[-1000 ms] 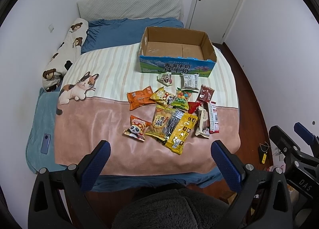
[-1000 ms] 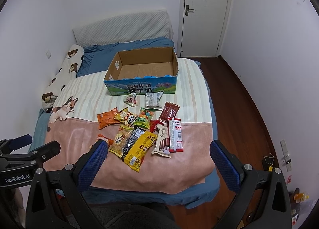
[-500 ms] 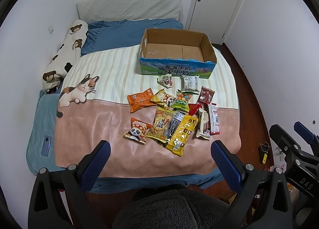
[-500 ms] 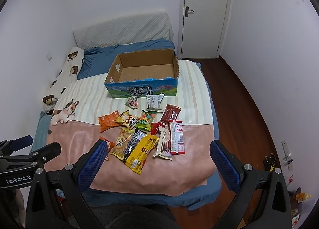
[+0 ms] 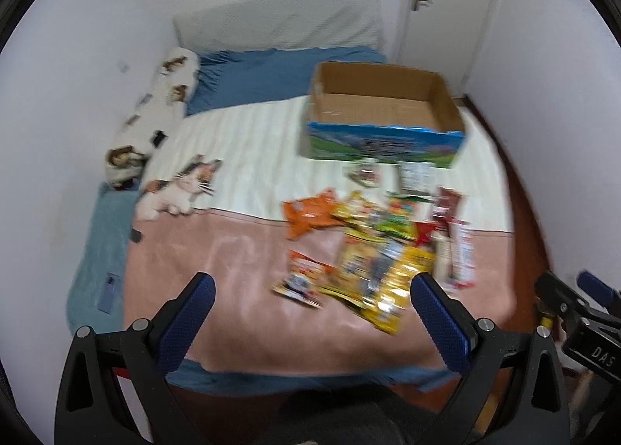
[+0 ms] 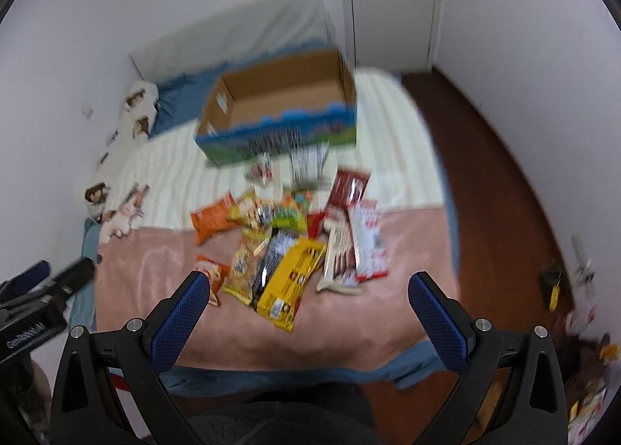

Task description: Organize snacks

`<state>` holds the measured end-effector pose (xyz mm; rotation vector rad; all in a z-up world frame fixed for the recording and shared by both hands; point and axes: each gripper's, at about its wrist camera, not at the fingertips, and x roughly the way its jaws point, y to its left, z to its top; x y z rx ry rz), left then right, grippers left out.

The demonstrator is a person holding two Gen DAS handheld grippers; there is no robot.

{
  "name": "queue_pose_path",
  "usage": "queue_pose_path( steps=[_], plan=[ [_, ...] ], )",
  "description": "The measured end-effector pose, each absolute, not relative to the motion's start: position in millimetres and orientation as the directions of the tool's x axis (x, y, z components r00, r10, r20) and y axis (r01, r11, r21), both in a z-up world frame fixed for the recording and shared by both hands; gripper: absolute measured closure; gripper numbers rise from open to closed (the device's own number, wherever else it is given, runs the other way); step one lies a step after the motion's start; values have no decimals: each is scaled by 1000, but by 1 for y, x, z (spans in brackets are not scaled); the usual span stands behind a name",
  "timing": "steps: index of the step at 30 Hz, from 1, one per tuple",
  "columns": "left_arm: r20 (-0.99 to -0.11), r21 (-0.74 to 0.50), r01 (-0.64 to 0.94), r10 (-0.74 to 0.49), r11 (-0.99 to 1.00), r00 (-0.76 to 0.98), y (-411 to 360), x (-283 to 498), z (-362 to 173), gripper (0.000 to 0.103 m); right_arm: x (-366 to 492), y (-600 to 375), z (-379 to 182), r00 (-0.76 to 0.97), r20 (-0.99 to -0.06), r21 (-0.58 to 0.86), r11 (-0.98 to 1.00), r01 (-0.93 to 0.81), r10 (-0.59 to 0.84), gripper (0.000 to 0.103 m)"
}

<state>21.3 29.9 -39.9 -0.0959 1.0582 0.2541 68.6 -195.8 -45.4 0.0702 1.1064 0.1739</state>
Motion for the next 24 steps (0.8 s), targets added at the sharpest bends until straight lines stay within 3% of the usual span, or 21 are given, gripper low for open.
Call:
queue_pose_path(
  steps=[7,10,12,20,24],
  plan=[
    [-910,199,-270,280,942,306,61,53,-140,0,124,-175,-199,202,-953,233,973,10,226,0],
    [-924,238,-255,299,937,236,73,64,-182,0,138,-156,-253,138,-970,208,978,26,202,4],
    [-937,242,-240,291,940,192,79,71,-204,0,147,-143,-282,101,-980,176,984,25,173,12],
    [-953,246,-199,274,949,129,84,99,-254,0,175,-91,-363,-10,-998,60,997,42,60,9],
    [-962,219,-197,246,956,121,82,104,-258,0,174,-90,-373,-16,-998,57,997,43,58,17]
  ],
)
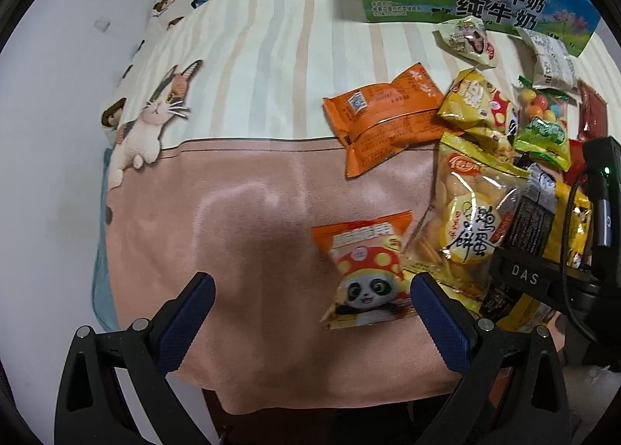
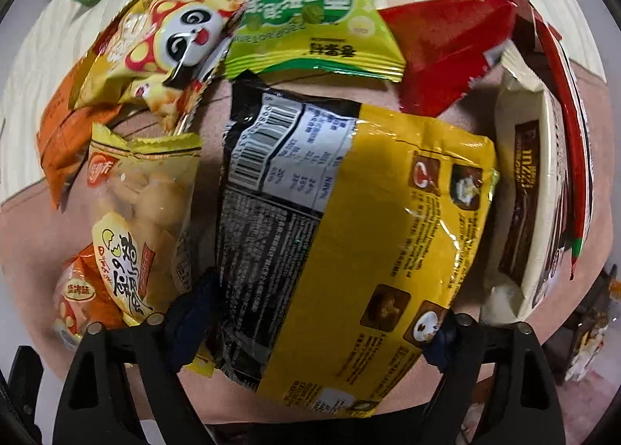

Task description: Organize snacks

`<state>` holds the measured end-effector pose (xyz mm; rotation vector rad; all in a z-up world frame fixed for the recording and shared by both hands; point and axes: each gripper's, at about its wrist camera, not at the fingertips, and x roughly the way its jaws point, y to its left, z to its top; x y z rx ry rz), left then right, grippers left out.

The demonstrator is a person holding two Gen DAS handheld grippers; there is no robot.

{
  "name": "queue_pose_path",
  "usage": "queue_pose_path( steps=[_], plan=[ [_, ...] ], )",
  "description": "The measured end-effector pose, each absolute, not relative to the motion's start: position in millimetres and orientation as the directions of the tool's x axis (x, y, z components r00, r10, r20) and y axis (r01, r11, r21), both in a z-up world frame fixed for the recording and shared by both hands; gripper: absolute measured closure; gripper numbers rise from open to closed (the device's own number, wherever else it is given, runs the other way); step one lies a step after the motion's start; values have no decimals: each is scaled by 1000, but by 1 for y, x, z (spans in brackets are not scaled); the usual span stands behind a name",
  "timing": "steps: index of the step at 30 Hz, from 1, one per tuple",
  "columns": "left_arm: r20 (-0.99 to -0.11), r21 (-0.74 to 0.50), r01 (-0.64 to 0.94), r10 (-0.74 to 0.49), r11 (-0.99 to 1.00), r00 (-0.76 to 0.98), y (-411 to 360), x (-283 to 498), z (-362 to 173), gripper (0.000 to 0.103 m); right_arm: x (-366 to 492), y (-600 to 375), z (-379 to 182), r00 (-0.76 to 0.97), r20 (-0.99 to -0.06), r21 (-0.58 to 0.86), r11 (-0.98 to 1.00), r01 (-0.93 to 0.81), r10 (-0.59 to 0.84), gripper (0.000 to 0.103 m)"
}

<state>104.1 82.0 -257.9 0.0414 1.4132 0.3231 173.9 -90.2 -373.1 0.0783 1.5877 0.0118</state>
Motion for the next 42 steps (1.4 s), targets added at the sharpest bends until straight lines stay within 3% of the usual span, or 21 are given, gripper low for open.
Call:
queue_pose_path(
  steps=[6,11,14,16,18,19,24,29,31,34,36,38,39,42],
  plan=[
    [-984,56,-128,77,990,162,64,129,-256,0,153,-112,-370,-26,-993,119,993,9,119,18],
    [-991,-114,24,-115,993,62,33,166,-296,0,127,-120,-384,-45,-990,132,991,7,132,17],
    [-973,-230,15,-230,973,1,31,184,-317,0,116,-134,-399,-59,-984,164,985,49,167,17],
    [-978,-209,-3,-209,978,-13,36,194,-329,7,111,-135,-403,-54,-982,178,983,41,180,17],
    [-977,-210,-14,-211,978,-23,42,196,-336,24,107,-134,-402,-51,-984,171,985,29,172,17],
    [-977,-210,-34,-211,977,-30,46,196,-338,40,104,-132,-403,-50,-985,164,986,21,165,17],
    [-983,-177,-173,-182,969,-14,84,179,-337,41,100,-104,-404,-28,-994,108,992,-59,107,17],
    [-977,-192,-224,-209,955,-50,102,163,-348,37,90,-60,-409,48,-998,28,962,-271,42,16],
    [-975,-194,-219,-212,956,-62,103,157,-351,37,84,-62,-416,31,-997,64,968,-244,74,7],
    [-979,-191,-207,-202,959,-30,104,151,-347,37,77,-73,-425,10,-988,151,979,-135,154,4],
    [-979,-198,-219,-204,956,-7,102,144,-350,37,74,-75,-431,13,-988,153,983,-99,155,4],
    [-980,-198,-241,-200,950,14,97,131,-350,45,73,-75,-434,2,-992,122,989,-79,123,5],
    [-979,-200,-246,-201,949,22,98,123,-346,47,72,-74,-437,6,-995,97,993,-65,97,14],
    [-982,-190,-252,-185,949,46,100,111,-338,53,65,-78,-439,22,-997,78,995,-57,79,16]
  ],
)
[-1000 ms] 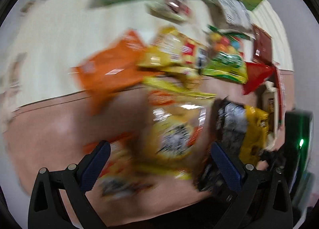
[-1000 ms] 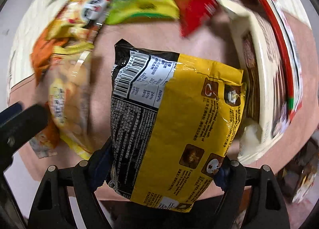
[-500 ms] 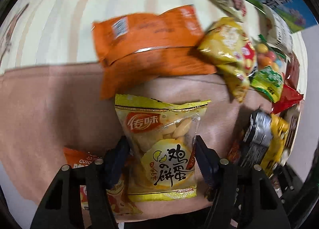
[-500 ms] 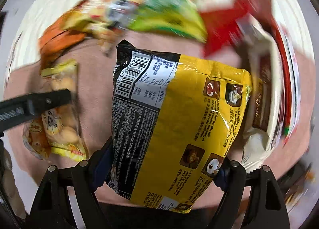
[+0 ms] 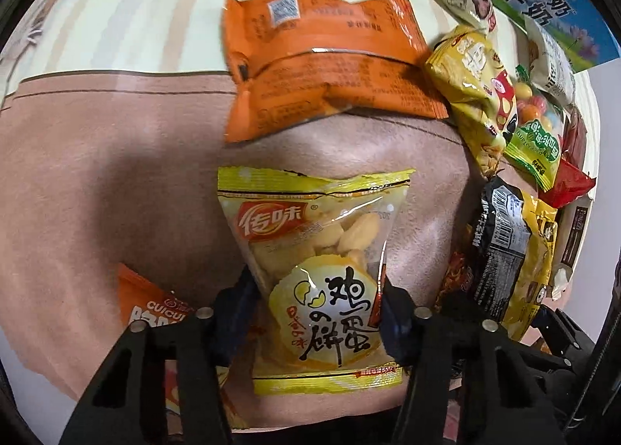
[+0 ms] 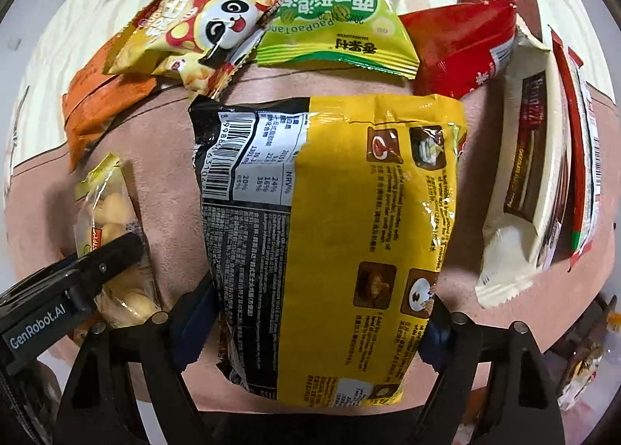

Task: Organize snacks
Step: 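Carry both bags into the cardboard box and open both tools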

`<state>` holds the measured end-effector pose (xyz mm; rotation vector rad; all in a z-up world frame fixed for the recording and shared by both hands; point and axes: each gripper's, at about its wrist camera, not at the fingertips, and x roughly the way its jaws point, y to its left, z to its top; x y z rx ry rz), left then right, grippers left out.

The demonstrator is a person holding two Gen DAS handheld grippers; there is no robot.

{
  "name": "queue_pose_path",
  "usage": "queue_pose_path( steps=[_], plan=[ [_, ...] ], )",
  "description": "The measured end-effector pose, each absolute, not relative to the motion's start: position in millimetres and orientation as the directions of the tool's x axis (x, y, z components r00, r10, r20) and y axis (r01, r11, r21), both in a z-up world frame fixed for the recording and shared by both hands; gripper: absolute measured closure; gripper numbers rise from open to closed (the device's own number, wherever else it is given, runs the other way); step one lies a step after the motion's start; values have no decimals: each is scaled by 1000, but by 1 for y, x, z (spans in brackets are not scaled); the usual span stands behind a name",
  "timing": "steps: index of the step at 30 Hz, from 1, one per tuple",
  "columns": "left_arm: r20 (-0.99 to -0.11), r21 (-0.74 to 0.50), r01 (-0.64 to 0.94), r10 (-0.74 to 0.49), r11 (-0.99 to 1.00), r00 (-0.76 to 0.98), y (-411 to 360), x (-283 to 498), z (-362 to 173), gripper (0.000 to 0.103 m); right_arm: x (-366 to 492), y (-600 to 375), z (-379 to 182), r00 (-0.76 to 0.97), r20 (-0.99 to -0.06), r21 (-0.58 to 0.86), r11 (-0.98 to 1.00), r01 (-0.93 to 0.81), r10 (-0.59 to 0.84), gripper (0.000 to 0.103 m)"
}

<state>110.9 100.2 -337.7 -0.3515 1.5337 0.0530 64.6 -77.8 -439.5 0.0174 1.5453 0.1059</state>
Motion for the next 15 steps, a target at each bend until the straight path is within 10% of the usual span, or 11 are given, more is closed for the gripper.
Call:
queue_pose_path(
  steps=[15],
  plan=[
    [-953,-242,-218,-190,946,235,88,108,-194,59,81,-150,-342,115,-940,299,937,-179,322,16]
  ],
)
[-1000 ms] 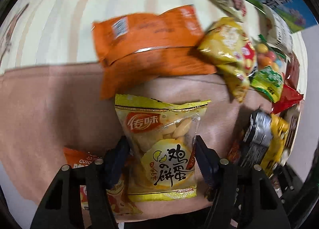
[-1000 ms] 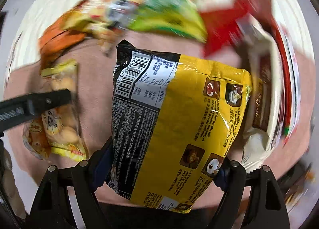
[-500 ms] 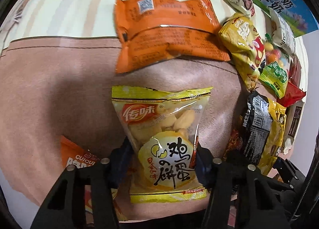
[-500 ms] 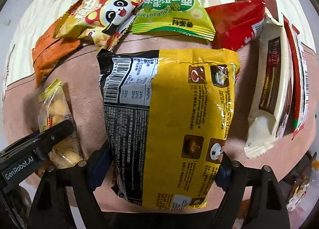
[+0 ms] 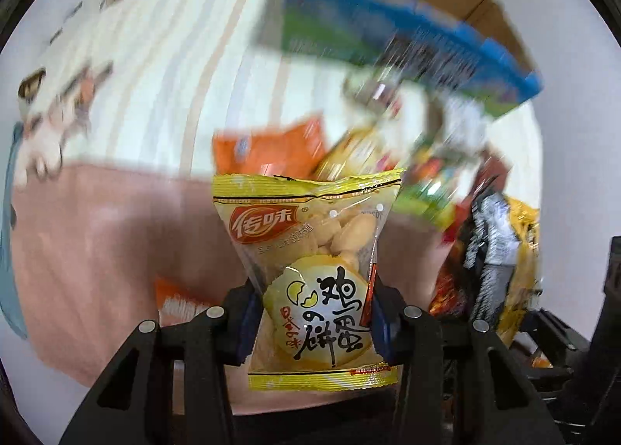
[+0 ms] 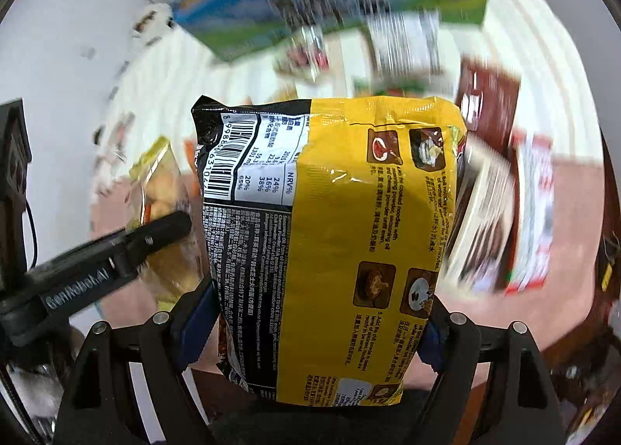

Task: Organize snacks
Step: 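Carry both bags into the cardboard box and open both tools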

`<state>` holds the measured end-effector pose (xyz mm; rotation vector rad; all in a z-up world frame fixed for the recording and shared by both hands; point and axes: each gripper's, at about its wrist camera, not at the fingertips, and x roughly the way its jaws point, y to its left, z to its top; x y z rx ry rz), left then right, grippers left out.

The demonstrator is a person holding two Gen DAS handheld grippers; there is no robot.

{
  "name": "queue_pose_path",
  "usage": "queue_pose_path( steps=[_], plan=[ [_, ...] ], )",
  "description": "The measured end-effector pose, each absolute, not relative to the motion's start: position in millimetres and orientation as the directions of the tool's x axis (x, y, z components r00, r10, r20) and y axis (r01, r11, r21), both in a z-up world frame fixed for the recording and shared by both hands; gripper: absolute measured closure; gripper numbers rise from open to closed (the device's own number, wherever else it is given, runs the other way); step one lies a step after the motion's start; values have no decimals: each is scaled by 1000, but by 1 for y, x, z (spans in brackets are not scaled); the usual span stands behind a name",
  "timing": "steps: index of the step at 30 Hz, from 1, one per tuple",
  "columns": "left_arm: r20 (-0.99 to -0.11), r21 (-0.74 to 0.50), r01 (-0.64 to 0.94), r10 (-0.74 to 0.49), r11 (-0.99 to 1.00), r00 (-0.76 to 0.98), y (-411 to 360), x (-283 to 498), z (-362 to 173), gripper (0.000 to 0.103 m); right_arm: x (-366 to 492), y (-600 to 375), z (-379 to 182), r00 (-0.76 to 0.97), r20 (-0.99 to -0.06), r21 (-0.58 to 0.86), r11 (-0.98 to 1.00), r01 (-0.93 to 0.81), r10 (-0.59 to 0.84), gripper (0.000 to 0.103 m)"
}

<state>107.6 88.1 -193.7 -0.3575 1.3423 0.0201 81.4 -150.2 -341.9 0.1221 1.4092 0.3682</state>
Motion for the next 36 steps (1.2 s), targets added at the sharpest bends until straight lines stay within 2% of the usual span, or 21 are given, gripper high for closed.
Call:
queue_pose_path(
  steps=[3,4,12,18,19,22,28,36],
  plan=[
    [-933,-270,-190,-207,944,295,90,148,-149,59,109,-161,-314,150,-918,333,919,-210,367,16],
    [-926,-278,-177,-213,944,313,90,165,-137,59,131,-154,-286,170,-909,341,915,-217,380,16],
    [-904,-273,-135,-207,952,375,83,315,-103,59,270,-174,-228,299,-867,335,910,-243,399,16],
    [-934,-269,-137,-224,953,279,71,432,-145,59,372,-155,-250,261,-901,287,926,-244,348,16],
    [-940,-263,-135,-222,955,260,72,445,-153,59,386,-143,-239,244,-909,278,929,-246,337,16],
    [-956,-243,-126,-215,962,202,70,478,-180,59,447,-138,-268,188,-935,254,938,-234,300,16],
    [-972,-223,-125,-210,967,108,66,515,-224,59,523,-112,-314,106,-967,201,951,-233,230,16],
    [-980,-198,-119,-193,973,53,60,521,-239,58,548,-110,-366,54,-982,165,957,-237,183,16]
  ],
)
